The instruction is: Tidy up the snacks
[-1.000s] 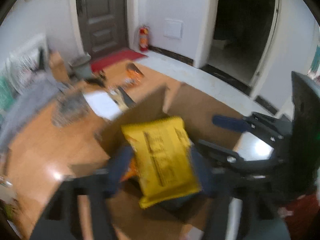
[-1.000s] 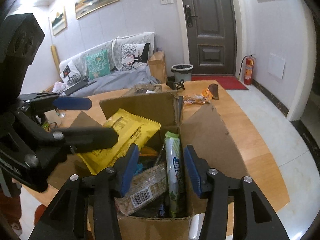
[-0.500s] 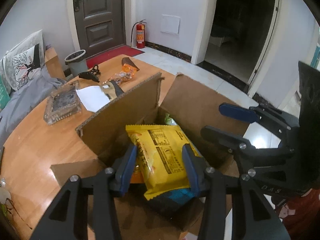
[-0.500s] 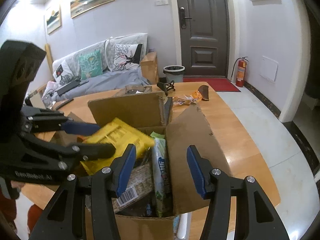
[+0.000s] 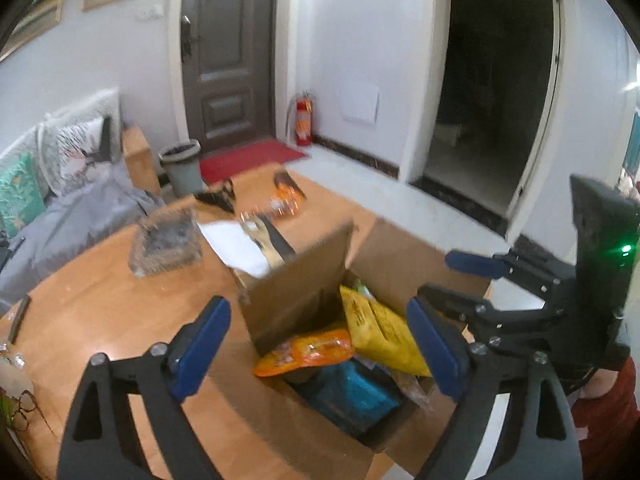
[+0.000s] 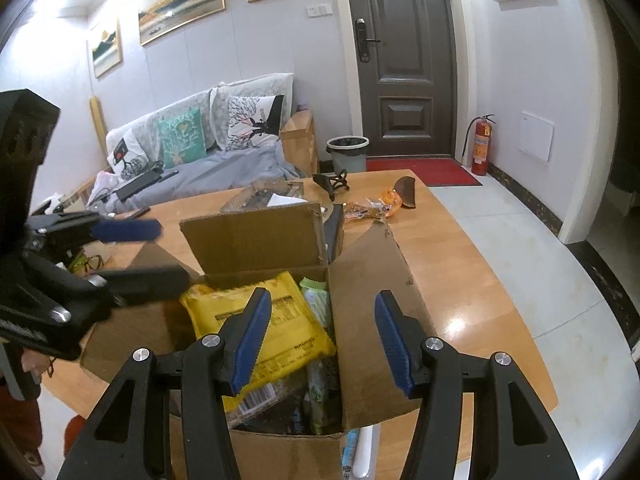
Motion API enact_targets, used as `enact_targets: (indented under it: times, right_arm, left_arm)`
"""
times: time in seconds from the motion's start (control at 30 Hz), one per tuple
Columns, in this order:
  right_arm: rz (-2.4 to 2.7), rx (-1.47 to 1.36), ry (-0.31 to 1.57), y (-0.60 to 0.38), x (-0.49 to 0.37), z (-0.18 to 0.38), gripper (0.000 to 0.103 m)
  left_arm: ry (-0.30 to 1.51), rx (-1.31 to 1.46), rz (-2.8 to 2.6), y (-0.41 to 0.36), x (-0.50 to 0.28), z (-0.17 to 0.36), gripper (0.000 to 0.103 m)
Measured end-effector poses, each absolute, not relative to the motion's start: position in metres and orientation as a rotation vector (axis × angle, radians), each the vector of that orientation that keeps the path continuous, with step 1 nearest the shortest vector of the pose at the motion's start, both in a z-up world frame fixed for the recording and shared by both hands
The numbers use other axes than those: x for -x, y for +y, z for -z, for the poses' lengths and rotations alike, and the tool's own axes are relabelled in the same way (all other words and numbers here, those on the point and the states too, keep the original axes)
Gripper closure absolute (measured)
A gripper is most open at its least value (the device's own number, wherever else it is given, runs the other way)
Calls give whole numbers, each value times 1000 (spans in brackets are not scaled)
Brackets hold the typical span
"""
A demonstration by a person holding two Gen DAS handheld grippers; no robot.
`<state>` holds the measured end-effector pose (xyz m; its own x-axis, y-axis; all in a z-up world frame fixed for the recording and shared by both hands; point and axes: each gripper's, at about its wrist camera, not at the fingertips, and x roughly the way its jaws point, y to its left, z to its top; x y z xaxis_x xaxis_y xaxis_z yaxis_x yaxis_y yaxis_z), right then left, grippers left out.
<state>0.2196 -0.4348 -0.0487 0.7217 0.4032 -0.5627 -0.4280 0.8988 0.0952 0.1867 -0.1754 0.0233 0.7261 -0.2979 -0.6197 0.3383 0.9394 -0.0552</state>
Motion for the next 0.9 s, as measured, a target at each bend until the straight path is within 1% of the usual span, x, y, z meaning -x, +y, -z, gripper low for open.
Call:
enact_targets:
  times: [0.03,0.07,0.1,0.23,0.3,0.43,0.47,0.5,0.57,0.7,0.9]
  right_arm:
    - [-466,40,605,-435,-218,46,51]
    - [-475,36,597,-434,-217,42,47]
    - [-485,31,586,-433,-216,38,43]
    - [-531,27,518,-428,-207,18,38]
    - [-556,24,482,-425,-202,8,27]
    - [-605,27,375,-417,-184,-12,18]
    - [-612,28,353,-414,-181,-15,13]
    - [-624,28,322,-413,-177,-18,6]
    - [-644,24,249,-408,-167,-23,0]
    - [-693,33,169,-395,-155,-24,0]
    - [-703,84,167,-373,-144,-10,0]
  left_arm:
    - [645,-53,334,-171,-181,-30,9]
    - [623,-44,320,-168,-176,-34,1]
    - [582,-28,299,-162,-169,-41,1]
    - [496,24,246,-141,-145,-60,1]
    - [447,62,203,-129,-132,-68,1]
    - [360,106,113,-106,-106,-76,1]
    - [345,111,87,-103,-102,-77,1]
    - [323,113,46,-97,-94,-77,1]
    - [301,113,-8,-91,-85,-76,1]
    - [299,95,-104,-77,-69,-66,1]
    - [334,77,-178,-61,-58,-47,1]
